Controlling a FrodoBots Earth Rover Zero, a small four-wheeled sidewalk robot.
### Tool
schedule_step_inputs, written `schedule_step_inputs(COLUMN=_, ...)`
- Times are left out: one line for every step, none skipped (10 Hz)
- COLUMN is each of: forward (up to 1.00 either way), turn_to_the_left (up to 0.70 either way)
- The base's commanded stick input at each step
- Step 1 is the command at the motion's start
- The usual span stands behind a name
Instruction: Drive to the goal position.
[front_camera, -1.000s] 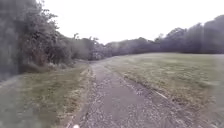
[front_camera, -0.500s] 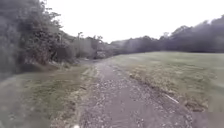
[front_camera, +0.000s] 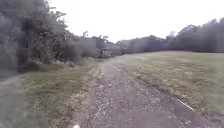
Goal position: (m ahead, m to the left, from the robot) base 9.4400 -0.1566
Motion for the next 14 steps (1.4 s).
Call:
schedule_step_inputs(forward=0.45, turn_to_the_left=0.03)
schedule_step_inputs(forward=0.45, turn_to_the_left=0.01)
schedule_step_inputs(forward=0.45, turn_to_the_left=-0.27)
schedule_step_inputs(forward=0.45, turn_to_the_left=-0.27)
schedule_step_inputs(forward=0.45, turn_to_the_left=-0.27)
schedule_step_inputs(forward=0.45, turn_to_the_left=-0.27)
schedule_step_inputs(forward=0.45, turn_to_the_left=-0.27)
schedule_step_inputs(forward=0.45, turn_to_the_left=-0.27)
schedule_step_inputs(forward=0.45, turn_to_the_left=-0.27)
schedule_step_inputs(forward=0.45, turn_to_the_left=0.0)
schedule_step_inputs(forward=0.45, turn_to_the_left=0.0)
schedule_step_inputs(forward=0.45, turn_to_the_left=0.0)
schedule_step_inputs(forward=0.45, turn_to_the_left=0.0)
schedule_step_inputs(forward=0.45, turn_to_the_left=0.0)
